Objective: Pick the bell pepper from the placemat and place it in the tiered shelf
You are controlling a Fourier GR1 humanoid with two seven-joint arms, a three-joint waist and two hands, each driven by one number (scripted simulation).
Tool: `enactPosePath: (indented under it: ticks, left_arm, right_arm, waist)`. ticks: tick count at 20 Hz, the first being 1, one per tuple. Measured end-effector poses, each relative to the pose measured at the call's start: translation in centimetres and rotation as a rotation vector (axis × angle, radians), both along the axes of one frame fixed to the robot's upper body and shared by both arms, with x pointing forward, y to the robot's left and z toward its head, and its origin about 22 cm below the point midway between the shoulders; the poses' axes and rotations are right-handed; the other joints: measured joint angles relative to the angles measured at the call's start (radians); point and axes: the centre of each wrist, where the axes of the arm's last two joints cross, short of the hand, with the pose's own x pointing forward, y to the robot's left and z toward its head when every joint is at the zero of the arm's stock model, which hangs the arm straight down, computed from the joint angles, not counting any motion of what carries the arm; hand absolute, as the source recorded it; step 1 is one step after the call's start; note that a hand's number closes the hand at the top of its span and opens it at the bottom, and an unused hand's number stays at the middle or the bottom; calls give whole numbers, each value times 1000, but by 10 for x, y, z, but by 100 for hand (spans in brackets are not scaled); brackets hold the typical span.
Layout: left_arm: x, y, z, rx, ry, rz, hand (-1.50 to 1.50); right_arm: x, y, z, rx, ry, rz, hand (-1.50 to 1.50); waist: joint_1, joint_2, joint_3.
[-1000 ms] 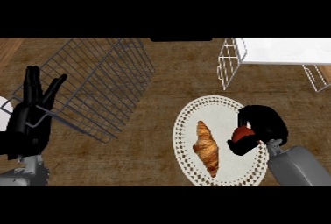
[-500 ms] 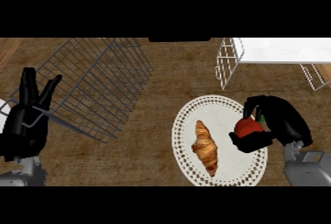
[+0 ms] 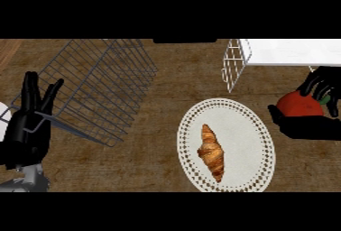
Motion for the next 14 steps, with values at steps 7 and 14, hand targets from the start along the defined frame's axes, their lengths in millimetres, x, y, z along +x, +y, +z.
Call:
enactPosePath:
  ticks: [7,14]
  left_arm:
    - [5,-3,4,0,-1,-13,0]
    - [9,-5,4,-3,-7,-27,0]
  right_arm:
    - [1,-25,43,-14,-65,-116,150]
    - [26,-53,49,9,-103,-186,150]
  waist:
    - [15,5,0]
    - [27,8,2]
